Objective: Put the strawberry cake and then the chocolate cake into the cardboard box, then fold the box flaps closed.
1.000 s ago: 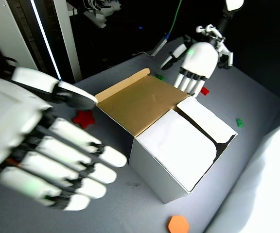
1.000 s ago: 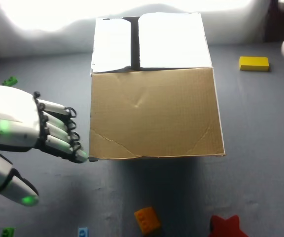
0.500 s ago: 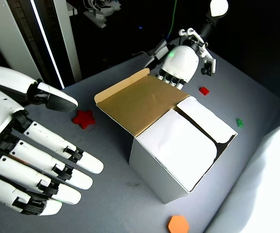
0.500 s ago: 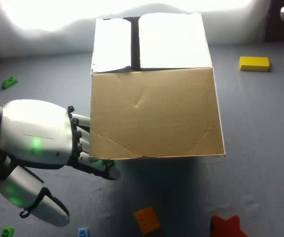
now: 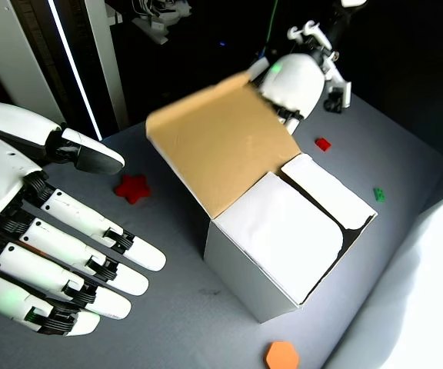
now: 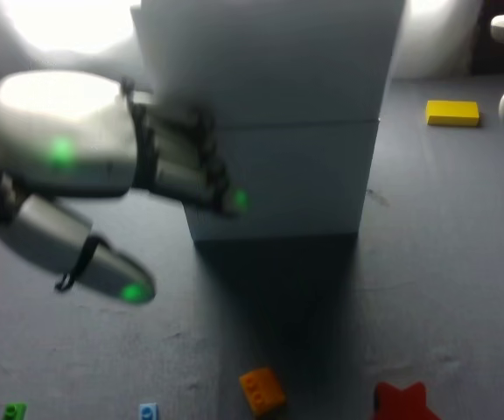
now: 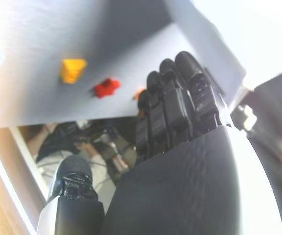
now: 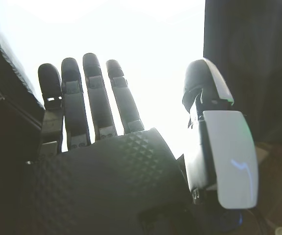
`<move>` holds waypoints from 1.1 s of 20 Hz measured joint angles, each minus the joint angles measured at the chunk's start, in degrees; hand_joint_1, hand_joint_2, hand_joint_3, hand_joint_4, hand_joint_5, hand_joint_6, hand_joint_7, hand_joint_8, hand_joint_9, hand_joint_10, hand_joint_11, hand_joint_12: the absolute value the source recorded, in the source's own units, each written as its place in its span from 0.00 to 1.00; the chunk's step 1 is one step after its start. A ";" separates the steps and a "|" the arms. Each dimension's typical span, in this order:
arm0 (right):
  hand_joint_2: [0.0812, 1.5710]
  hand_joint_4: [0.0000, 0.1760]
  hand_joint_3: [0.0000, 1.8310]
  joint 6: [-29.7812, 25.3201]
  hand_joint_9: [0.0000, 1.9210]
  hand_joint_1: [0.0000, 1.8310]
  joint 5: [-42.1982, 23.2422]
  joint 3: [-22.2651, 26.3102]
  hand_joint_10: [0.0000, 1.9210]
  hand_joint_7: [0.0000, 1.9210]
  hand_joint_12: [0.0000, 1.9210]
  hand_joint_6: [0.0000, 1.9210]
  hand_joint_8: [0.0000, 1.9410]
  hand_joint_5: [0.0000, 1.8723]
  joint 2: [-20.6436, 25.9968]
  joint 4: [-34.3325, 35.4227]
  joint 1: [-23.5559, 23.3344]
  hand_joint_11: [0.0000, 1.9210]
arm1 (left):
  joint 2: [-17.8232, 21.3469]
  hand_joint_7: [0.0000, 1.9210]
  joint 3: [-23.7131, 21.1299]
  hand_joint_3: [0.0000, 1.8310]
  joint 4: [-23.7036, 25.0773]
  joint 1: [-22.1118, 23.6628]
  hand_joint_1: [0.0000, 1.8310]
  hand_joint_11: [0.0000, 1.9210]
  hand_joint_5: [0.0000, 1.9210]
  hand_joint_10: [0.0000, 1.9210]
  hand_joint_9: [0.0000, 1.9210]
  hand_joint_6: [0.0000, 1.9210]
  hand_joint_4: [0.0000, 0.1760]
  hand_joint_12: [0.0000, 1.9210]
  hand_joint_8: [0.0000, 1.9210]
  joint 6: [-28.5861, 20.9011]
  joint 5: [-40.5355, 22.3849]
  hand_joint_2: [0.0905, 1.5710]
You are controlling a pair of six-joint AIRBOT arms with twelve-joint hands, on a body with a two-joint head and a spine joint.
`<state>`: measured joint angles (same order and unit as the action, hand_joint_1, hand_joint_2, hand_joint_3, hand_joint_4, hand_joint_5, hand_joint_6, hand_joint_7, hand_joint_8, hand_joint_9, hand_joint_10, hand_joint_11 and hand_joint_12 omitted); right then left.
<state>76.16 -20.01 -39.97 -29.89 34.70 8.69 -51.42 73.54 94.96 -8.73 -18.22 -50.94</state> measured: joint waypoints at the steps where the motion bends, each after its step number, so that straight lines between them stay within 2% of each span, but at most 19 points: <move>1: 0.77 0.00 0.00 0.00 0.16 0.00 0.13 0.00 0.00 0.16 0.51 0.00 0.00 0.12 -0.02 -0.02 0.00 0.00 | 0.04 0.18 0.24 0.00 0.44 1.40 0.00 0.00 0.15 0.00 0.19 0.00 0.00 0.54 0.00 -0.55 -0.66 0.73; 3: 0.77 0.00 0.00 0.00 0.17 0.00 0.17 -0.04 0.00 0.17 0.52 0.01 0.00 0.13 0.00 0.04 0.00 0.00 | -0.02 0.18 1.51 0.00 1.95 3.82 0.00 0.00 0.15 0.00 0.18 0.00 0.00 0.53 0.00 -1.88 -2.54 0.73; 6: 0.77 0.00 0.00 -0.02 0.17 0.00 0.22 -0.02 0.00 0.17 0.53 0.01 0.00 0.13 0.04 -0.07 -0.37 0.00 | -2.08 0.19 5.90 0.00 3.54 6.56 0.00 0.00 0.15 0.00 0.19 0.00 0.00 0.54 0.00 -2.69 -3.89 0.74; 10: 0.77 0.00 0.00 0.00 0.17 0.00 0.15 -0.02 0.00 0.17 0.53 0.00 0.00 0.13 0.00 -0.17 -0.42 0.00 | -8.61 0.19 15.28 0.00 4.87 9.07 0.00 0.00 0.15 0.00 0.19 0.00 0.00 0.54 0.00 -2.97 -4.26 0.74; 13: 0.78 0.00 0.00 0.00 0.17 0.00 0.17 -0.02 0.00 0.17 0.54 0.00 0.00 0.13 -0.02 -0.28 -0.42 0.00 | -15.72 0.19 25.53 0.00 4.70 10.36 0.00 0.00 0.15 0.00 0.19 0.00 0.00 0.54 0.00 -3.61 -4.79 0.74; 17: 0.78 0.00 0.00 0.00 0.16 0.00 0.15 -0.02 0.00 0.16 0.51 0.00 0.00 0.12 -0.13 -0.39 -0.42 0.00 | -21.33 0.18 33.97 0.00 4.68 11.13 0.00 0.00 0.14 0.00 0.18 0.00 0.00 0.53 0.00 -3.96 -5.05 0.74; 19: 0.78 0.00 0.00 0.00 0.16 0.00 0.15 -0.02 0.00 0.16 0.51 0.00 0.00 0.12 -0.24 -0.70 -0.42 0.00 | -22.47 0.18 35.01 0.00 4.39 9.68 0.00 0.00 0.14 0.00 0.18 0.00 0.00 0.53 0.00 -3.98 -5.20 0.74; 22: 0.78 0.00 0.00 0.00 0.15 0.00 0.15 -0.02 0.00 0.15 0.50 0.00 0.00 0.11 -0.24 -0.70 -0.42 0.00 | -22.21 0.18 33.77 0.00 4.33 6.82 0.00 0.00 0.15 0.00 0.19 0.00 0.00 0.54 0.00 -3.78 -4.46 0.74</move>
<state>76.16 -19.86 -39.99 -30.13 34.00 8.27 -73.63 107.31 99.29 -1.91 -22.00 -55.40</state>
